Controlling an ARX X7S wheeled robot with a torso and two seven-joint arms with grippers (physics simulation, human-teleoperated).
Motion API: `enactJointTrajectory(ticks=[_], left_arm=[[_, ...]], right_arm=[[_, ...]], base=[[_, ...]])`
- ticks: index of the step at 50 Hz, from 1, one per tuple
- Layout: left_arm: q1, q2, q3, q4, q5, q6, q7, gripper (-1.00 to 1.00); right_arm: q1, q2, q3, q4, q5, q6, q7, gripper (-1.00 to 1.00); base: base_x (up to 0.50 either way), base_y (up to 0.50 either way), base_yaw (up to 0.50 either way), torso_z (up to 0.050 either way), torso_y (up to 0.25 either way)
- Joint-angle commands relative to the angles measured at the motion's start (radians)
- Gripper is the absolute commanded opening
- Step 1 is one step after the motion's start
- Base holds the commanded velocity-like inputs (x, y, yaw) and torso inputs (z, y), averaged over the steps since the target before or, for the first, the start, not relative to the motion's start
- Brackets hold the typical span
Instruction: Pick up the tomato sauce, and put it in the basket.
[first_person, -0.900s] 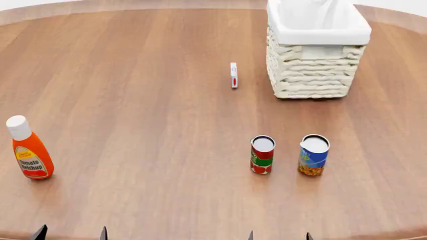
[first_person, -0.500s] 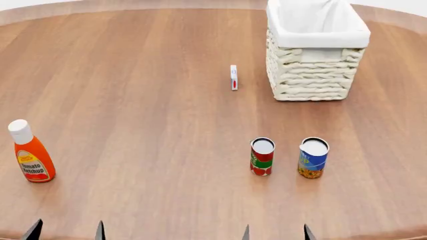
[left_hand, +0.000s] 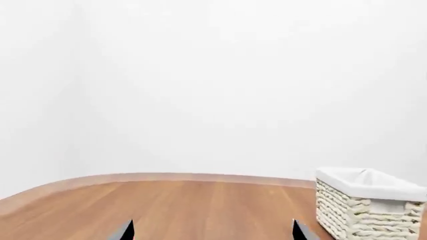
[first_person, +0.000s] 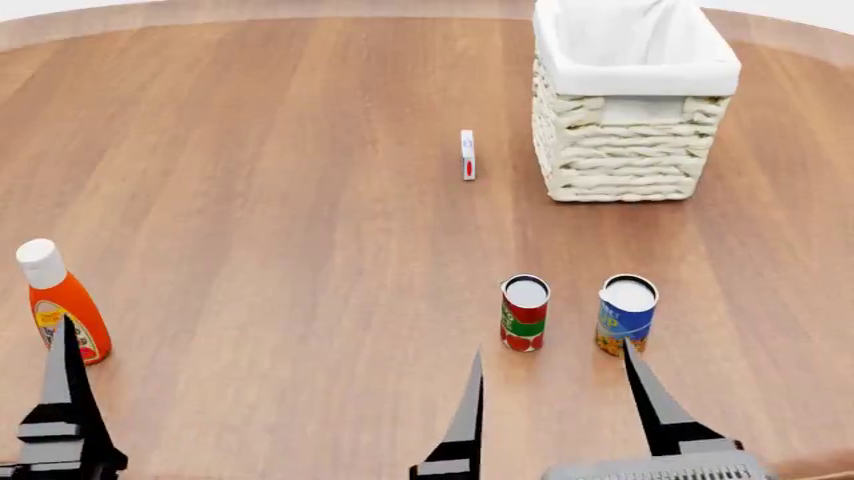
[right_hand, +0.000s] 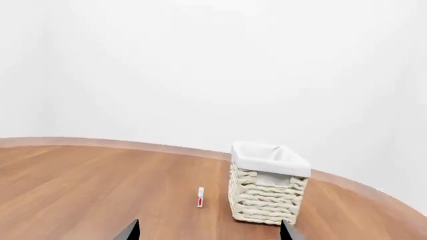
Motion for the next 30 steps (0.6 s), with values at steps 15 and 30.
enactJointTrajectory(ticks=[15, 30], left_arm=[[-0.127, -0.068, -0.189, 0.317, -0.258, -0.351, -0.071, 1.00], [-0.096, -0.075, -0.188, 0.281, -0.271, -0.300, -0.073, 1.00]], right_arm=[[0.080, -0.109, 0.074, -0.276, -0.138, 0.253, -0.187, 1.00], [0.042, -0.108, 0.104, -0.276, -0.130, 0.243, -0.184, 1.00]], base=[[0.06, 0.00, 0.00, 0.000, 0.000], [0.46, 0.00, 0.00, 0.000, 0.000]])
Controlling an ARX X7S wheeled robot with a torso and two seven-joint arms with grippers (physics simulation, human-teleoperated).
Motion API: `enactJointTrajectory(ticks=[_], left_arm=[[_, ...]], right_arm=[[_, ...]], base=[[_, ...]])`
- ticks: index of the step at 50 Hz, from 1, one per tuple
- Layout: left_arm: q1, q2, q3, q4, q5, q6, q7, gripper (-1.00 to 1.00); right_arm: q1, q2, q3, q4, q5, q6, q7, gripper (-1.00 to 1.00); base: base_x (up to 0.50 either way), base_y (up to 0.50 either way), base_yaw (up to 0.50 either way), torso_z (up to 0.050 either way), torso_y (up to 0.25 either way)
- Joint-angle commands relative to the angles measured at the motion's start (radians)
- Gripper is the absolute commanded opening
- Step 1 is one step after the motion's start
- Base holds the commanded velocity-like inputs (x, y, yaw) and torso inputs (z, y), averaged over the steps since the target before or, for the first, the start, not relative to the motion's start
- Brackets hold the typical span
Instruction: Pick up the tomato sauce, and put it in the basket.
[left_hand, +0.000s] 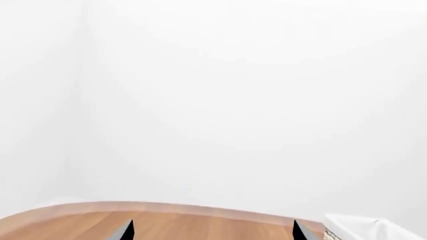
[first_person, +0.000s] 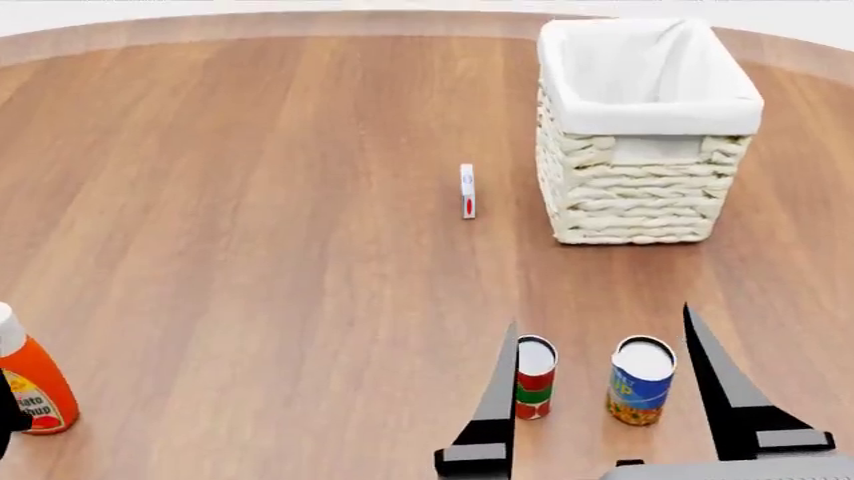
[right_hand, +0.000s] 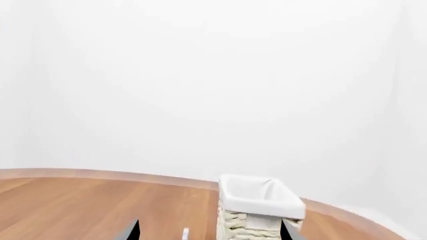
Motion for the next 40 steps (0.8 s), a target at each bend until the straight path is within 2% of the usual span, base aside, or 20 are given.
enactJointTrajectory(ticks=[1, 40], left_arm=[[0.005, -0.013, -0.013, 0.009, -0.028, -0.006, -0.012, 1.00], [0.034, -0.059, 0.028, -0.032, -0.049, 0.062, -0.053, 1.00]], right_arm=[[-0.021, -0.013, 0.021, -0.014, -0.007, 0.004, -0.021, 1.00], [-0.055, 0.001, 0.035, -0.013, 0.050, 0.001, 0.004, 1.00]], base=[[0.46, 0.00, 0.00, 0.000, 0.000], [0.46, 0.00, 0.00, 0.000, 0.000]])
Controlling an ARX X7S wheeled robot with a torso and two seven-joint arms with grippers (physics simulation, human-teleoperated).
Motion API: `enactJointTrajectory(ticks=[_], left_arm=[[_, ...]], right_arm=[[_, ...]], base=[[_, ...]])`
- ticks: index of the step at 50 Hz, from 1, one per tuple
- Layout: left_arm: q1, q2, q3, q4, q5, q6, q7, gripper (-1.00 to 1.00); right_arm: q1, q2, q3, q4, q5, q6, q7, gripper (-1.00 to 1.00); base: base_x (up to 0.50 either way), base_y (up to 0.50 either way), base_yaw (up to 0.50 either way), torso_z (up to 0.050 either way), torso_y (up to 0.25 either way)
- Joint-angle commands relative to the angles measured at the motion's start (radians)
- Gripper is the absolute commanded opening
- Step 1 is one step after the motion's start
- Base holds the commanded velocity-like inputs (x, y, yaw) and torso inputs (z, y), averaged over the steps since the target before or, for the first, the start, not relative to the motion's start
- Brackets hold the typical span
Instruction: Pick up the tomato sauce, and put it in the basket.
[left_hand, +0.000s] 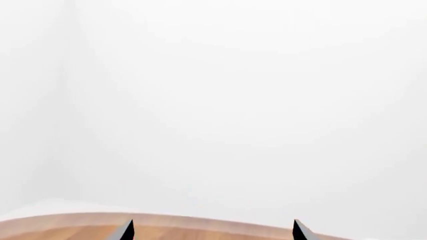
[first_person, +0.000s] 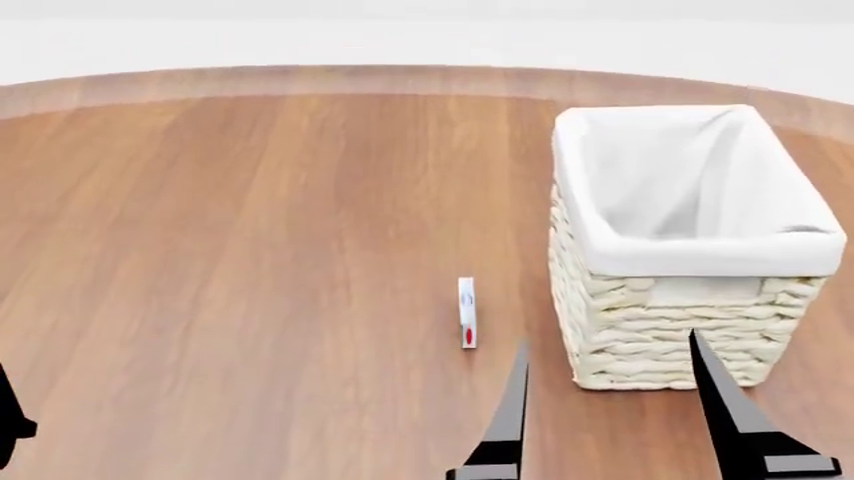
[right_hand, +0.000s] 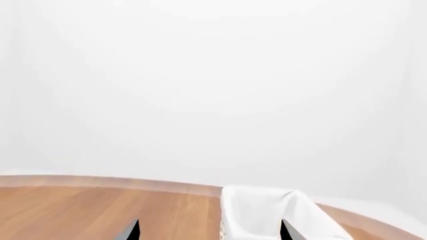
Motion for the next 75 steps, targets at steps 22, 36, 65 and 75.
enactJointTrajectory(ticks=[22, 36, 65, 75], left_arm=[[0.025, -0.045, 0.023, -0.028, -0.044, 0.063, -0.041, 1.00], [0.051, -0.053, 0.048, -0.061, -0.029, 0.113, -0.041, 1.00], [0.082, -0.061, 0.075, -0.107, -0.033, 0.177, -0.042, 1.00], [0.084, -0.062, 0.073, -0.122, -0.050, 0.186, -0.040, 1.00]], right_arm=[[-0.048, 0.042, -0.008, 0.019, 0.064, -0.031, 0.079, 1.00], [-0.244, -0.005, -0.003, -0.001, -0.023, -0.177, 0.003, 1.00], [-0.713, 0.062, -0.084, 0.120, -0.006, -0.654, 0.148, 1.00], [-0.811, 0.093, -0.111, 0.155, -0.015, -0.786, 0.195, 1.00]], base=[[0.34, 0.00, 0.00, 0.000, 0.001], [0.00, 0.00, 0.00, 0.000, 0.000], [0.00, 0.00, 0.00, 0.000, 0.000], [0.00, 0.00, 0.00, 0.000, 0.000]])
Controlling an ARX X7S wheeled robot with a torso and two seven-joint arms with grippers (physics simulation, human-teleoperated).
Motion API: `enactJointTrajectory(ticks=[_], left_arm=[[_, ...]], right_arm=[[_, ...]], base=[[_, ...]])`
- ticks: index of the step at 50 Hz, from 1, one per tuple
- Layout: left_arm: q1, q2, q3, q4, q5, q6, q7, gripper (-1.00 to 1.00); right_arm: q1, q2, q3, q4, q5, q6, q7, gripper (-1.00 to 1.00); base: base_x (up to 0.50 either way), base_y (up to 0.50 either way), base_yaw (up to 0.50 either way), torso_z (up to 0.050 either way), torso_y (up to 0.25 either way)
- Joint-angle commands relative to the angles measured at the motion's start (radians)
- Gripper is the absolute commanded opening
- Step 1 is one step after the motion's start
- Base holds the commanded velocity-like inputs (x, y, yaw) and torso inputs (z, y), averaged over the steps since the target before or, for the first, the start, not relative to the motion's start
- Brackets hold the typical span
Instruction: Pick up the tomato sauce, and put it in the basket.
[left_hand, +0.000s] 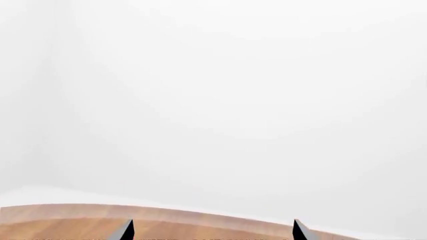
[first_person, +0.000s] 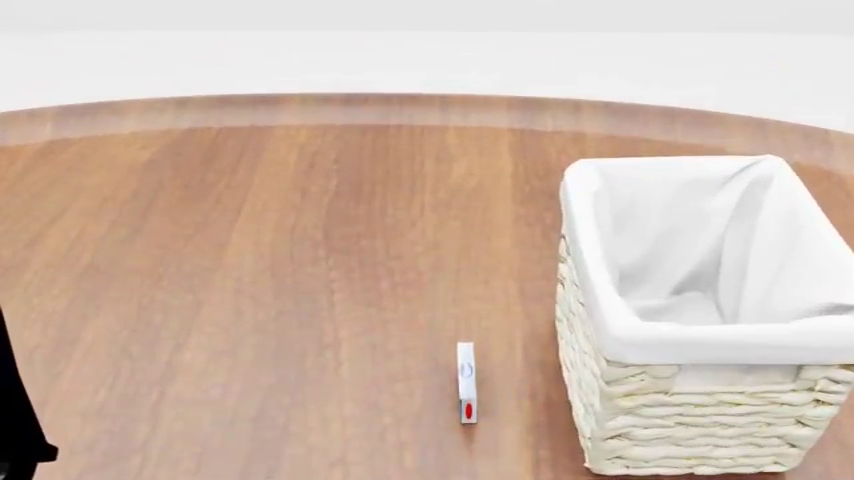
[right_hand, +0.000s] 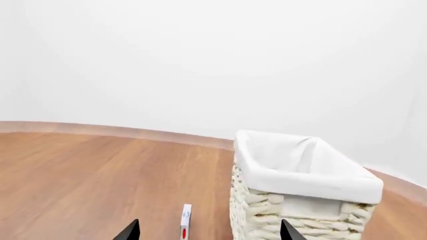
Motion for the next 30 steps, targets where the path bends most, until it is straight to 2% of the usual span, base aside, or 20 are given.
enactJointTrajectory(ticks=[1, 5, 11, 15, 30], left_arm=[[0.004, -0.001, 0.009, -0.016, -0.007, 0.014, 0.001, 1.00], [0.006, -0.002, 0.012, -0.018, -0.006, 0.018, 0.000, 1.00], [0.008, -0.003, 0.020, -0.026, -0.003, 0.026, 0.002, 1.00], [0.006, -0.005, 0.019, -0.026, -0.010, 0.024, 0.001, 1.00], [0.012, -0.004, 0.040, -0.061, 0.008, 0.055, 0.010, 1.00]], right_arm=[[-0.117, 0.035, -0.028, 0.061, -0.005, -0.157, 0.058, 1.00], [-0.134, 0.071, -0.045, 0.081, 0.005, -0.187, 0.106, 1.00], [-0.134, 0.280, -0.183, 0.120, 0.044, -0.231, 0.356, 1.00], [-0.133, 0.358, -0.248, 0.149, 0.052, -0.264, 0.456, 1.00], [-0.124, 0.506, -0.371, 0.267, 0.094, -0.390, 0.666, 1.00]], base=[[0.00, 0.00, 0.00, 0.000, 0.000], [0.00, 0.00, 0.00, 0.000, 0.000], [0.00, 0.00, 0.00, 0.000, 0.000], [0.00, 0.00, 0.00, 0.000, 0.000], [0.00, 0.00, 0.00, 0.000, 0.000]])
